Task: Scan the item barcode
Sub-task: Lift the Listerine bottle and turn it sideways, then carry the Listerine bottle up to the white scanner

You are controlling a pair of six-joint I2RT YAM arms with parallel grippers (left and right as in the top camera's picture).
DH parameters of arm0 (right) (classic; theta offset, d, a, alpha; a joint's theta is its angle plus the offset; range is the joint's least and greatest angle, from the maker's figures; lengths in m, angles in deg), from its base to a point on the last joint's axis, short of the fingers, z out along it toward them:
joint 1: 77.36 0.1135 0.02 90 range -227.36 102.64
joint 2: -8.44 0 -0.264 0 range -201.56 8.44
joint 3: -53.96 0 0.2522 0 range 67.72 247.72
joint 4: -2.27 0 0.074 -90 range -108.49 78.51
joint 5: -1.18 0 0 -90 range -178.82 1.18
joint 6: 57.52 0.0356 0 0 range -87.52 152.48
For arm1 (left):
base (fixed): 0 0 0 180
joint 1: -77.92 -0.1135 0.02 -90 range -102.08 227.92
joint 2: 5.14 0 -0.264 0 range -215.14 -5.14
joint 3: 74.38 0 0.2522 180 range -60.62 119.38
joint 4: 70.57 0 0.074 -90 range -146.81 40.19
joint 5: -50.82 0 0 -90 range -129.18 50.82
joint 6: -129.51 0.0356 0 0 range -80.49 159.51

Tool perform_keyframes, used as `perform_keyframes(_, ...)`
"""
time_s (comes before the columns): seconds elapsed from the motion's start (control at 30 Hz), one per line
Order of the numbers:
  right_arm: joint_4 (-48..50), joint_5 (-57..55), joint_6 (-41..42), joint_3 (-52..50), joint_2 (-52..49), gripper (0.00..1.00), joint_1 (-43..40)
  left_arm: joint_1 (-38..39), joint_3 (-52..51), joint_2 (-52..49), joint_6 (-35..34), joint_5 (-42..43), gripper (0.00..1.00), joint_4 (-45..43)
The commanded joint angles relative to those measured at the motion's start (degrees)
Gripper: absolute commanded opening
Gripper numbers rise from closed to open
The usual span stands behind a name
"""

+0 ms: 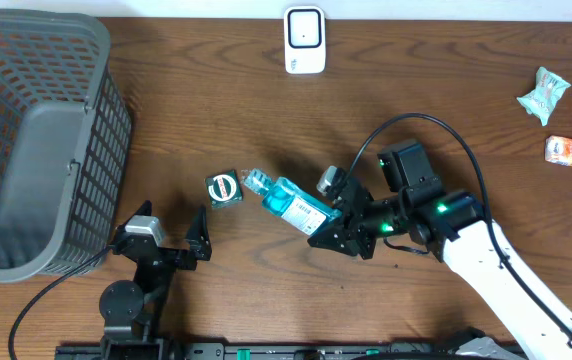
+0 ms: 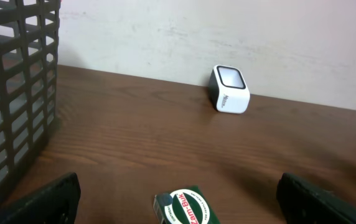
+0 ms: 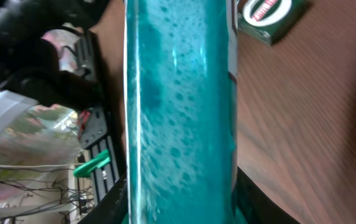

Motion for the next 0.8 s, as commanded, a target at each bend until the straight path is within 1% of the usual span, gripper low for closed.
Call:
perform_keyframes(0.0,0.3,5.4,-2.4,2.2,1.2,0.01,-0.3,-0.2,-1.0,0.4,0.6,0.7,0.98,1.7)
perform_keyframes(0.07,0.5,4.4,-3.5,2.2,1.2,0.01,-0.3,-0.2,-1.0,0.4,0.6,0.7,0.98,1.7)
perform_keyframes(0.13,2.3,-1.0,-3.6,2.2,1.1,0.01,-0.1,-0.2,-1.0,0.4,0.6,0.7,0.98,1.7)
perform_keyframes(0.23,7.3,-11.9,-2.4,2.2,0.6,0.01,0.3,-0.2,-1.0,0.4,0.6,0.7,0.98,1.7)
perform_keyframes(0.3,12.8,-16.9,-1.2,2.2,-0.4,0.01,0.5,-0.2,-1.0,0.4,0.6,0.7,0.98,1.7)
perform_keyframes(0.43,25.7,-21.2,-1.6,2.2,-4.4,0.01,0.6,-0.2,-1.0,0.4,0.6,0.7,0.98,1.7)
perform_keyframes(0.47,28.3,-21.5,-2.8,2.2,-5.4,0.01,0.6,-0.2,-1.0,0.4,0.6,0.7,0.98,1.7)
perform_keyframes(0.6,38.8,-25.6,-13.1,2.2,-10.7,0.01,0.6,-0.2,-1.0,0.4,0.6,0.7,0.98,1.7)
perform_keyframes(0.63,43.3,-29.2,-17.4,2.2,-12.9,0.01,0.6,-0.2,-1.0,0.4,0.6,0.7,0.98,1.7)
perform_keyframes(0.77,57.8,-43.3,-27.7,2.2,-19.2,0.01,0.6,-0.2,-1.0,0.4,0.6,0.7,0.98,1.7)
